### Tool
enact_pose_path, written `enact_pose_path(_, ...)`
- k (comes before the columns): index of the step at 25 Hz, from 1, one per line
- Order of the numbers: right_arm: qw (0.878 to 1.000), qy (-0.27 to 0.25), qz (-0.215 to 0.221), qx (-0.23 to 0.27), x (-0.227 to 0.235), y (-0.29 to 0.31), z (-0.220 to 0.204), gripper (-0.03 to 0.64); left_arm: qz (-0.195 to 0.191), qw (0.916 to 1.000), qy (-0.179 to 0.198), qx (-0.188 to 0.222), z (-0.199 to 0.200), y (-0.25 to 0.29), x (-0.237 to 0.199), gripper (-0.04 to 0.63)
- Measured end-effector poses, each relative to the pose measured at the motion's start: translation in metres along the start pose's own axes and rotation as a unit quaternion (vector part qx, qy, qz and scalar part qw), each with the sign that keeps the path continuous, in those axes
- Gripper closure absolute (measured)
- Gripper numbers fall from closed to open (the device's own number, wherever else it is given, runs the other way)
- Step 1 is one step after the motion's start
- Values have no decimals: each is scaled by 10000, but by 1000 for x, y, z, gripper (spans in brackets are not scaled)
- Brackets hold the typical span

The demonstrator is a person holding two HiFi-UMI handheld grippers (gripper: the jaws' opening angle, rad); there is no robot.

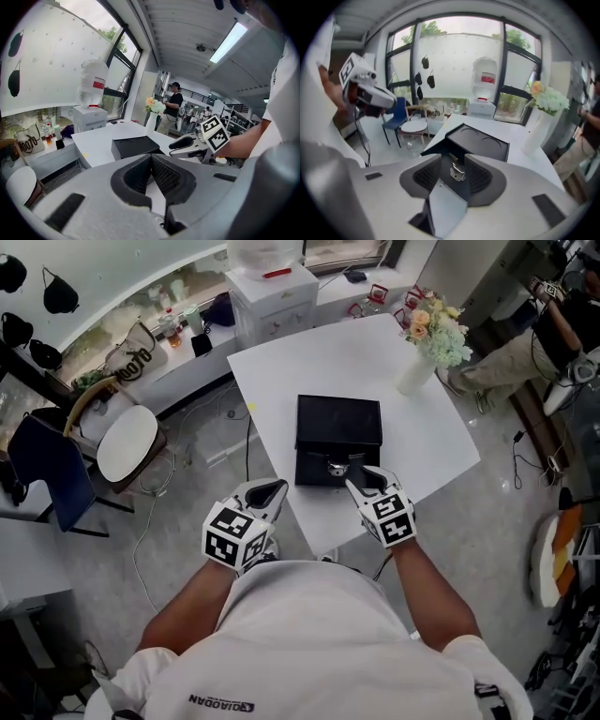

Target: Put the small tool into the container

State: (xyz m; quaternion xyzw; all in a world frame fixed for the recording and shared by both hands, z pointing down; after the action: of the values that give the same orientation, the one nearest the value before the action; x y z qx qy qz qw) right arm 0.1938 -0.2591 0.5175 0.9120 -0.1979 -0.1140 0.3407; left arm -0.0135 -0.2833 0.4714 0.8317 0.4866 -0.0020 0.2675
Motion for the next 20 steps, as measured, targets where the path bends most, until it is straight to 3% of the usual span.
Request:
enact_pose_path(3, 9946, 876, 48, 554, 3, -27, 8, 472, -123, 9999, 83, 53, 10, 6, 7, 587)
enact_pose_path(6, 9855, 1406, 90, 942, 2, -52, 14, 480, -244, 9995, 157, 116, 20, 10, 16, 586)
enact_pose_path(12, 9741, 1784, -12, 1386, 5, -86, 17, 496, -403, 9985, 331, 170, 32, 17, 31, 586)
enact_pose_path(17, 9642, 2014, -132, 1720, 9, -104, 14, 587, -447, 9979, 422, 219, 41, 20, 38, 586)
enact_pose_path(20, 9602, 2103, -133, 1831, 11, -108, 10, 609, -451, 9977, 437, 258, 44, 20, 41, 586)
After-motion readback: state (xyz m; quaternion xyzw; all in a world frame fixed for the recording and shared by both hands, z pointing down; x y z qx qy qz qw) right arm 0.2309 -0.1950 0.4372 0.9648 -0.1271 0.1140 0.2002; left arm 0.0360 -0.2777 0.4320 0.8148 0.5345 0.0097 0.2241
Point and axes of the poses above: the fingertips, and each gripper's own axes: y forward along the fingers, x to its right, z out of its top, the point moved 5 cm from there along -y, backward along the fingers
